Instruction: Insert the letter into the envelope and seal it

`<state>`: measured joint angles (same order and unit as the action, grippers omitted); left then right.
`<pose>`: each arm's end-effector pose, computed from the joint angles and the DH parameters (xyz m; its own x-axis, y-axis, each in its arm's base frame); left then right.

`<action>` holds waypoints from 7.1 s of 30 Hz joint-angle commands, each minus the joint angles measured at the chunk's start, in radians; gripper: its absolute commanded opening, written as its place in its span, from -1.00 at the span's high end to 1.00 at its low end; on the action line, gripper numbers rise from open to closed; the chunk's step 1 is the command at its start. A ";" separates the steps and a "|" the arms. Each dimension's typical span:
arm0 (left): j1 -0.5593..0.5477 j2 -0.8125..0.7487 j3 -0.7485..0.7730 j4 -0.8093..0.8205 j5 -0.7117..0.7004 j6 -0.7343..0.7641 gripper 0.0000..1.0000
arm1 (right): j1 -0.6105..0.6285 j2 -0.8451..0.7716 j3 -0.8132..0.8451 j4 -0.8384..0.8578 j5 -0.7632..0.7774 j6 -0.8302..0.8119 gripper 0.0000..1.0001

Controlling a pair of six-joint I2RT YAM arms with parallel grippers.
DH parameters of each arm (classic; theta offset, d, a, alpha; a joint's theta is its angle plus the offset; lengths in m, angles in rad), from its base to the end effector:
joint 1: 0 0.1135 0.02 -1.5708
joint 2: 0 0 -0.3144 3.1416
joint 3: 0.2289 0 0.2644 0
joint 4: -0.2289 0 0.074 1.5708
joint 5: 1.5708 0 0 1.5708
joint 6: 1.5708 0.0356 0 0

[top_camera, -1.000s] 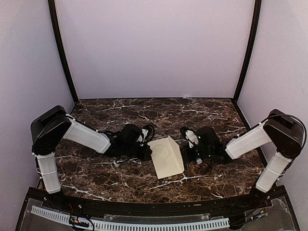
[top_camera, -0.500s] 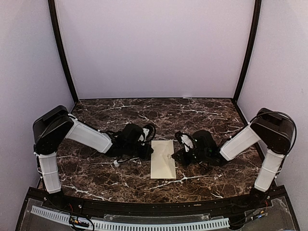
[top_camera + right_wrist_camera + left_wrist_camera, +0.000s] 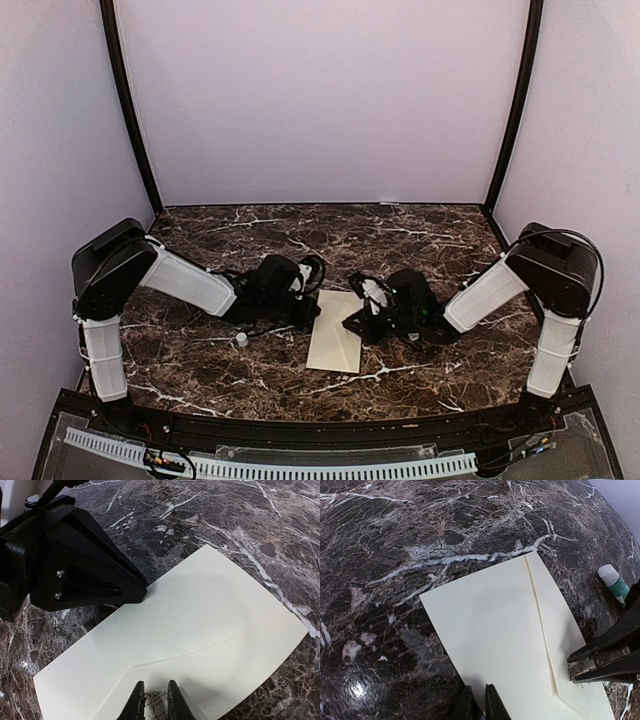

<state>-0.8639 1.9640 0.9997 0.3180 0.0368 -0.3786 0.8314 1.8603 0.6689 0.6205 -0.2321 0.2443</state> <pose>0.2744 -0.3233 0.1605 -0.6513 0.1939 -0.7336 0.5792 0.7516 -0.3157 0.2313 0.2658 0.1391 -0.5588 -0.2634 -0.7864 -0.7362 0.5941 0.3241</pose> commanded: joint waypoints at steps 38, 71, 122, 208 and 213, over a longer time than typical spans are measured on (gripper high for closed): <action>-0.123 0.106 0.091 0.007 0.146 0.009 0.81 | 0.021 0.067 -0.119 0.032 0.087 0.156 1.00; -0.130 0.086 0.046 -0.075 -0.013 0.105 0.87 | -0.071 0.020 -0.088 -0.053 0.112 0.156 1.00; -0.129 0.046 0.020 -0.086 -0.017 0.099 0.88 | 0.017 0.039 -0.136 -0.016 0.209 0.156 1.00; -0.277 -0.078 -0.144 0.137 -0.387 0.009 0.89 | 0.227 0.074 0.079 -0.390 0.463 0.491 1.00; -0.267 -0.033 -0.136 0.146 -0.401 0.003 0.89 | 0.231 0.075 0.081 -0.397 0.468 0.495 1.00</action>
<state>-1.1419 1.9102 0.8482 0.4629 -0.3519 -0.3847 1.0462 1.8721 0.7750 0.4171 0.2470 0.7216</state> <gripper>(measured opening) 0.053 0.003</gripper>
